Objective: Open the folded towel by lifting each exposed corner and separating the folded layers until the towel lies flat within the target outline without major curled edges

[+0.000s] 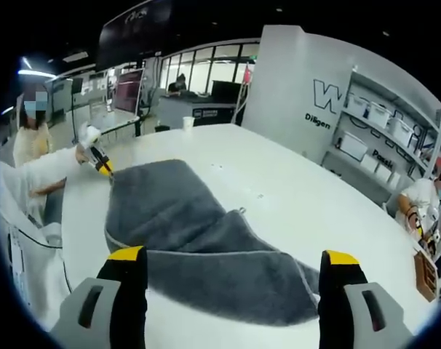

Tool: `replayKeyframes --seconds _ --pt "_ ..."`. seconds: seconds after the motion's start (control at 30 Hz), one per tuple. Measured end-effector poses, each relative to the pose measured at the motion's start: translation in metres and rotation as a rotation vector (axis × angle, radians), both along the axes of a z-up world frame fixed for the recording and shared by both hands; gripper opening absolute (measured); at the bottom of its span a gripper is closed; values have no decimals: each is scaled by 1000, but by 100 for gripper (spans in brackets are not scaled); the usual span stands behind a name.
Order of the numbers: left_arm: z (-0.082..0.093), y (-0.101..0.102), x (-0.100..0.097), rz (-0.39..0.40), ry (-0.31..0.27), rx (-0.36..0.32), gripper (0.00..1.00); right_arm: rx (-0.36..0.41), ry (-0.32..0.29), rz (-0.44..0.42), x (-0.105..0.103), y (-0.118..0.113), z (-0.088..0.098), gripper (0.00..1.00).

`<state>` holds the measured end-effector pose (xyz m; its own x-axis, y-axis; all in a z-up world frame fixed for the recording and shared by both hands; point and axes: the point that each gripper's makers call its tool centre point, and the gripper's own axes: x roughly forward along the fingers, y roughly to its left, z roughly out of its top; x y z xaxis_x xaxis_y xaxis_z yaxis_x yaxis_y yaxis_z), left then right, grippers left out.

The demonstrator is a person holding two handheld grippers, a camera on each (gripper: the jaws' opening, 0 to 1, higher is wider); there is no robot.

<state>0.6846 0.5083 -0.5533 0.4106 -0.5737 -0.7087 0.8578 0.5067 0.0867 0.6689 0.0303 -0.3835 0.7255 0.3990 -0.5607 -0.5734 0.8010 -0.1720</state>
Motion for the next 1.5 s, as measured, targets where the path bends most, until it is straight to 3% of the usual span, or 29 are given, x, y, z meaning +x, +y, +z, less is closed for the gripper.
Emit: replayKeyframes --seconds 0.27,0.4,0.53,0.7,0.87,0.97,1.13,1.2,1.33,1.5 --pt "-1 5 -7 24 23 -12 7 -7 11 0 0 1 -5 99" --pt "2 6 -8 45 47 -36 17 -8 15 1 1 1 -5 99" --pt "22 5 -9 85 50 -119 28 -18 26 -6 2 -3 -8 99" --pt "55 -6 -2 109 -5 -251 43 -24 33 -26 4 -7 -11 99" --pt "81 -23 12 132 -76 -338 71 -29 46 -42 8 -10 -15 98" --pt "99 -46 23 96 -140 -425 75 -24 55 -50 11 -12 -17 97" --pt "96 -69 45 60 -196 -421 82 -20 75 -79 16 -18 -23 98" --pt "99 -82 63 85 -231 -491 91 -20 89 -96 19 -21 -28 98" --pt "95 -104 82 73 -221 -551 97 -18 111 -118 23 -26 -35 99" --pt "83 -116 93 72 -215 -518 100 -1 137 -145 31 -35 -43 98"
